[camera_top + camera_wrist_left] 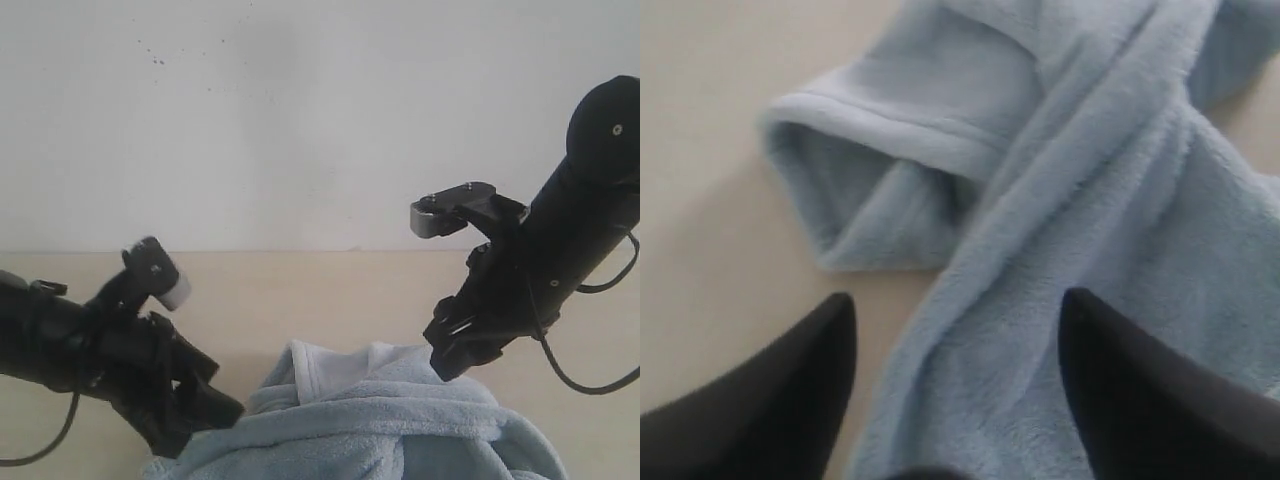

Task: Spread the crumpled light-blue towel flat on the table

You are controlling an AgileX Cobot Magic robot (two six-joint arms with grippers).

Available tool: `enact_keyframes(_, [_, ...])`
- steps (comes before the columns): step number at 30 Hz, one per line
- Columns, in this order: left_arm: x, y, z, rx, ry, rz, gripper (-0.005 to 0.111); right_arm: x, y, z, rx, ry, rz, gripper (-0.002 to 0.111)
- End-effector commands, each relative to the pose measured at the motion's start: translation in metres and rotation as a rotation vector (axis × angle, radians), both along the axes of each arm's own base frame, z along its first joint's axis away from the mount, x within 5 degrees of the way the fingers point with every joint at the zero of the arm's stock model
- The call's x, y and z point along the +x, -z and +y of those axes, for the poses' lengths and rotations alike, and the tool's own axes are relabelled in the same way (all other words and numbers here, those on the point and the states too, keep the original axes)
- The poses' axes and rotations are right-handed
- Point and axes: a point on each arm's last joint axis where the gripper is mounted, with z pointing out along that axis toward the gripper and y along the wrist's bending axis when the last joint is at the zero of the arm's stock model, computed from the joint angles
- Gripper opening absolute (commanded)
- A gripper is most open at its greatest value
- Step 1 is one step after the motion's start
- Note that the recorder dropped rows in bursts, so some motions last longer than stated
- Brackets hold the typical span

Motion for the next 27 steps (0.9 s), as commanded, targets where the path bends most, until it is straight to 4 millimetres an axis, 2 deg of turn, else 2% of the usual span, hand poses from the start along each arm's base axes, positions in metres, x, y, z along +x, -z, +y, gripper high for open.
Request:
enact_keyframes(1, [0.009, 0.018, -0.017, -0.101, 0.168, 0.027, 0.064, 0.002, -0.005, 0.005, 0.087, 0.049, -0.018, 0.060])
enact_keyframes(4, [0.014, 0.034, -0.023, -0.103, 0.291, 0.000, 0.064, 0.002, -0.008, 0.011, 0.166, 0.050, -0.012, 0.060])
enact_keyframes(11, [0.026, 0.062, -0.023, -0.032, 0.308, 0.025, 0.064, 0.001, -0.009, 0.014, 0.194, 0.038, -0.010, 0.060])
enact_keyframes(20, [0.036, 0.070, -0.016, 0.076, 0.226, -0.019, 0.064, 0.001, -0.010, 0.015, 0.213, 0.046, -0.001, 0.060])
enact_keyframes(27, [0.037, 0.070, -0.015, 0.091, 0.214, -0.026, 0.064, 0.001, -0.010, 0.015, 0.215, 0.046, 0.001, 0.060])
